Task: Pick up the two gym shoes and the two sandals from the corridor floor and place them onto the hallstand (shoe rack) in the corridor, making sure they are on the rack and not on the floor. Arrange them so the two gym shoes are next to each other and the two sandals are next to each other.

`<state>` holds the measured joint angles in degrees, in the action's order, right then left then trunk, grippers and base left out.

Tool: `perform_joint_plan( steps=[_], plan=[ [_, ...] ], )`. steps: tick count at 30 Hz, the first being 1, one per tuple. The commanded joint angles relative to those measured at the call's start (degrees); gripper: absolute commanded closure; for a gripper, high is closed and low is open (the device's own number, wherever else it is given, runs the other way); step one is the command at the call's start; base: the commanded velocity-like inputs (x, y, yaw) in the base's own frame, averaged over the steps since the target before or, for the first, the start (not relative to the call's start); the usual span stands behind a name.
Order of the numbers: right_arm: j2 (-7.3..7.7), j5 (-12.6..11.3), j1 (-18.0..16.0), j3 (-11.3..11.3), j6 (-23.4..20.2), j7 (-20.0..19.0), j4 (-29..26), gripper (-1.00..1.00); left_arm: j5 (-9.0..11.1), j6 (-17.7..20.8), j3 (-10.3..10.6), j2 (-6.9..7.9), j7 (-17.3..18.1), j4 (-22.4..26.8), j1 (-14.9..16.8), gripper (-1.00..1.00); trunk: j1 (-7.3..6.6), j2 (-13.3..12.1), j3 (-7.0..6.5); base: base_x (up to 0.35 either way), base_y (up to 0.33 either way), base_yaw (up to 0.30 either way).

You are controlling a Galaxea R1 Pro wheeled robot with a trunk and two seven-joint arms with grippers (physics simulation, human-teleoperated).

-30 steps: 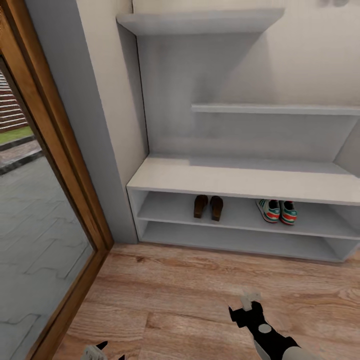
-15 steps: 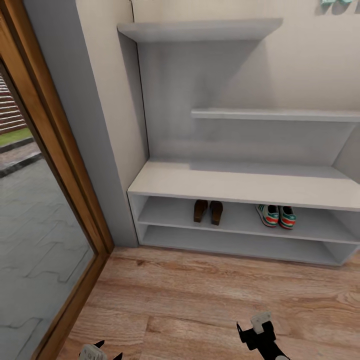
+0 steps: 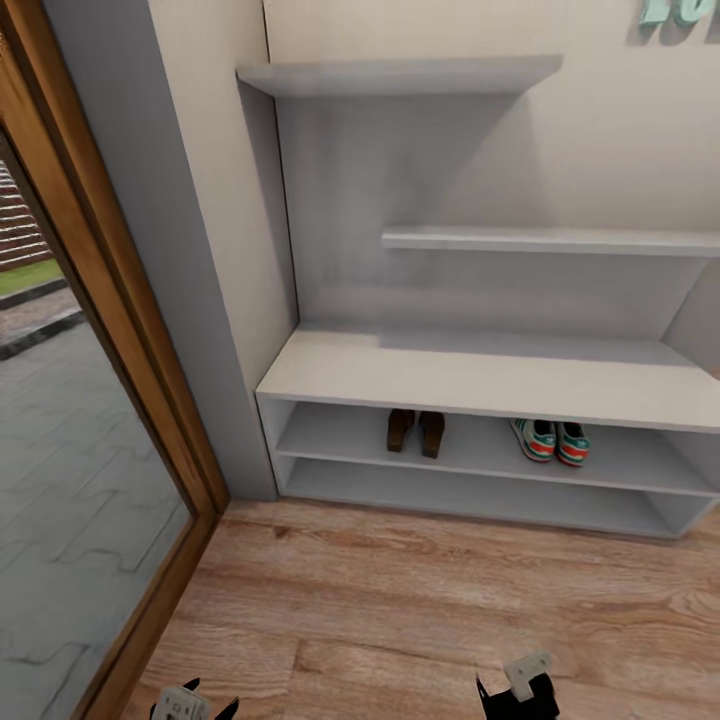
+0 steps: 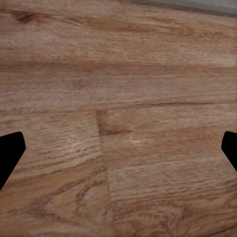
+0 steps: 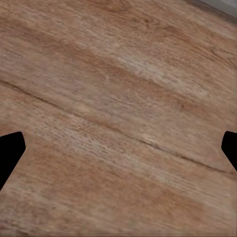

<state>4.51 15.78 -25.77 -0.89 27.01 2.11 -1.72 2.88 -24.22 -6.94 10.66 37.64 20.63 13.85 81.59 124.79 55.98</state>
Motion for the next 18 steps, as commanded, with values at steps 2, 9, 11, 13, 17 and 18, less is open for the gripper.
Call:
perform_joint_plan(
  steps=[2, 9, 11, 13, 17, 18],
  plan=[
    [0.03, 0.3, 0.2, 0.0, 0.2, 0.2, 0.1, -1.0, 0.3, 0.1, -0.3, -0.02, 0.3, -0.1, 0.0, -1.0, -0.46, -0.8, -0.32, 0.0, 0.0, 0.0],
    [0.05, -1.0, 1.4, 0.2, 0.3, 0.3, 0.1, -1.0, 0.3, 0.0, -0.3, -0.02, -1.4, -0.1, 0.0, -1.0, -1.99, -3.6, -1.58, 0.0, 0.0, 0.0],
    [0.05, -1.7, 1.7, 0.2, 0.5, 0.3, 0.0, -1.0, 0.3, 0.0, -0.3, -0.02, -2.0, -0.1, 0.0, -1.0, -2.43, -4.4, -1.93, 0.0, 0.0, 0.0],
    [0.05, -2.3, 2.1, 0.2, 1.0, 0.3, 0.0, -1.0, 0.3, 0.0, -0.3, -0.02, -2.4, -0.1, 0.0, -1.0, -2.87, -5.2, -2.29, 0.0, 0.0, 0.0],
    [0.06, -3.4, 2.7, 0.2, 3.1, 0.3, 0.1, -1.0, 0.5, 0.0, -0.3, -0.02, -3.0, 0.0, 0.0, -1.0, -3.75, -6.8, -3.01, 0.0, 0.0, 0.0],
    [0.06, -3.6, 2.9, 0.2, 3.8, 0.3, 0.1, -1.0, 0.6, 0.0, -0.3, -0.02, -3.1, 0.0, 0.0, -1.0, -3.97, -7.2, -3.19, 0.0, 0.0, 0.0]
  ],
)
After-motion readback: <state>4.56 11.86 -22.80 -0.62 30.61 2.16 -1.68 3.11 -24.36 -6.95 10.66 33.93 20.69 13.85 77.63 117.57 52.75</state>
